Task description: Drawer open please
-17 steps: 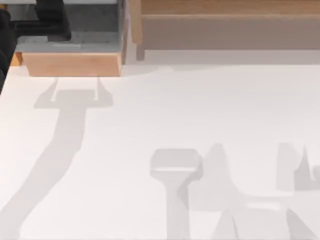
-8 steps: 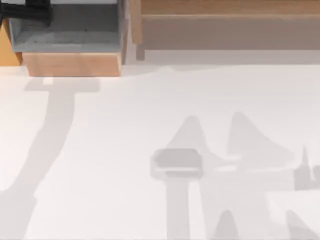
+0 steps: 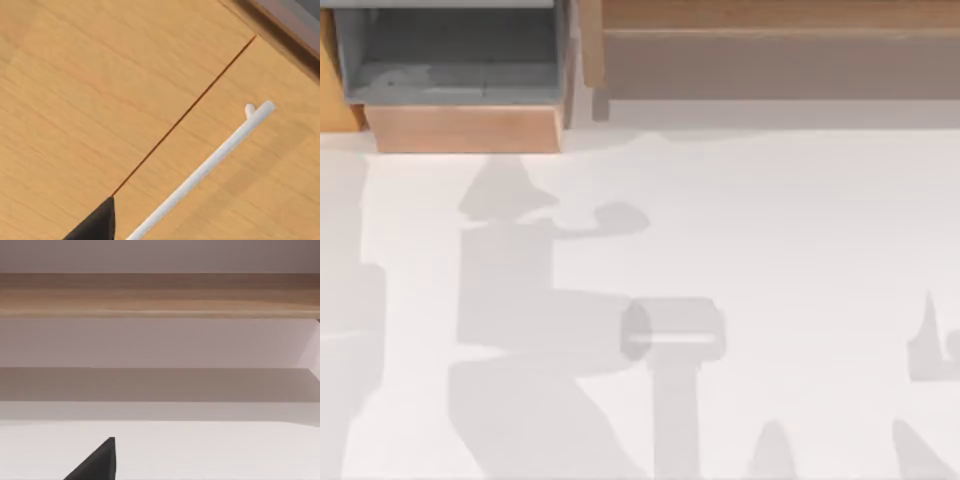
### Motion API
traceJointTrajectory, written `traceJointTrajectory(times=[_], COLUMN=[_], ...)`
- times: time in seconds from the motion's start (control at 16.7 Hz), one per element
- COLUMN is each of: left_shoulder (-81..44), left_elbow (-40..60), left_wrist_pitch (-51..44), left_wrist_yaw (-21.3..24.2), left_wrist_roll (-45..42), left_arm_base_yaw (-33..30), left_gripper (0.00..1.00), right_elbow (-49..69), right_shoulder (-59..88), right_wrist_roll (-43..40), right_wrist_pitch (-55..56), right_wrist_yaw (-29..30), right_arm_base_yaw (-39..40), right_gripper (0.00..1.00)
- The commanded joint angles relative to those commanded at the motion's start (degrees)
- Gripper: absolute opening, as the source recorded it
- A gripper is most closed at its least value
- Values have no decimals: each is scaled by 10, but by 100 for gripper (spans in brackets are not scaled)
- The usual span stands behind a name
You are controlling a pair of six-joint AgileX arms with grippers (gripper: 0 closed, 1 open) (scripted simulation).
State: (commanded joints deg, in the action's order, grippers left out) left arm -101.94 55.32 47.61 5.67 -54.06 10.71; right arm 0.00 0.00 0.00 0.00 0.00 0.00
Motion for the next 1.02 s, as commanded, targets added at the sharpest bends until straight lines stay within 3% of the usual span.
traceJointTrajectory(times=[0.24, 0.48, 0.66, 1.02], left_shoulder=[-150, -254, -286, -287], left_elbow=[40, 67, 77, 76], left_wrist_pitch=[99, 171, 196, 195], left_wrist_yaw=[107, 183, 209, 208], left_wrist_roll=[-191, -324, -365, -367], left_arm_base_yaw=[78, 120, 132, 130], left_gripper=[100, 100, 100, 100], right_elbow=[0, 0, 0, 0], right_shoulder=[0, 0, 0, 0], right_wrist_roll=[0, 0, 0, 0], right_wrist_pitch=[0, 0, 0, 0], right_wrist_yaw=[0, 0, 0, 0], right_arm_base_yaw=[0, 0, 0, 0], right_gripper=[100, 100, 100, 100])
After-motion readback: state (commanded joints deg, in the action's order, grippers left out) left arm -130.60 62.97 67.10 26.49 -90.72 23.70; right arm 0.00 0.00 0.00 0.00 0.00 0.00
